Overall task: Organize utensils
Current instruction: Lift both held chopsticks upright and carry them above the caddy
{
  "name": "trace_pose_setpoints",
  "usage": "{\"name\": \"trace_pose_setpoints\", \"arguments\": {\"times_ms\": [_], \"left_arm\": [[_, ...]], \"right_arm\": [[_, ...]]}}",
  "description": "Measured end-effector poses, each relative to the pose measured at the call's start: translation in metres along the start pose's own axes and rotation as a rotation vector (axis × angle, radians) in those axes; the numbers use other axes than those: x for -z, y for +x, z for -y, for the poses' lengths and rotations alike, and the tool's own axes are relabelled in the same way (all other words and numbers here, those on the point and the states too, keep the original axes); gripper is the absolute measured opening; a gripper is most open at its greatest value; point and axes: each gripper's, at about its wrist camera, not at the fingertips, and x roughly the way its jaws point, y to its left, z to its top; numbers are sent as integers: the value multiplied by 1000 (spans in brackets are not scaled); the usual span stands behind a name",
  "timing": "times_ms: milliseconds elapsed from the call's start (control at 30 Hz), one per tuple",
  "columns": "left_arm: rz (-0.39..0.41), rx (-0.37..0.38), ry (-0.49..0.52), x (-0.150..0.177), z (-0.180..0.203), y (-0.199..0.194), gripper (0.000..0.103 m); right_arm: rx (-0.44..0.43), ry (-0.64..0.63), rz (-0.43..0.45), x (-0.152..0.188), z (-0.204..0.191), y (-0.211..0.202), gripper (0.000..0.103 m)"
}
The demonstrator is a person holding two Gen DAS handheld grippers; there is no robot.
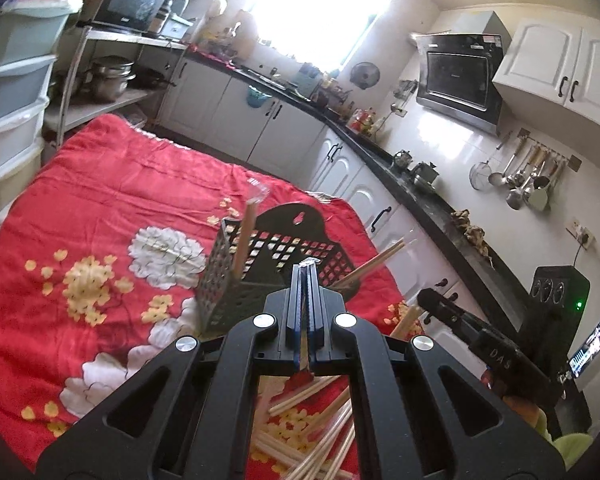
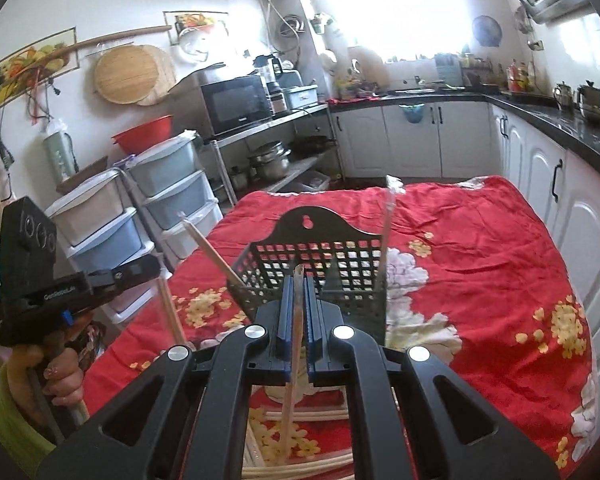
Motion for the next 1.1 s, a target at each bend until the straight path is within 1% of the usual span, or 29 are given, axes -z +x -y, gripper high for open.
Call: {"name": "trace_pose_setpoints", "arguments": {"times_ms": [400, 633, 1100], "left_arm": [[42, 32, 61, -21, 28, 0, 0], [66, 54, 85, -31, 41, -1, 0], [150, 81, 122, -64, 64, -12, 0]], "right_arm": [[-44, -44, 49, -19, -16, -10, 5], [-51, -62, 89, -35, -23, -17, 5], [-51, -100, 188, -72, -35, -33, 5]]}}
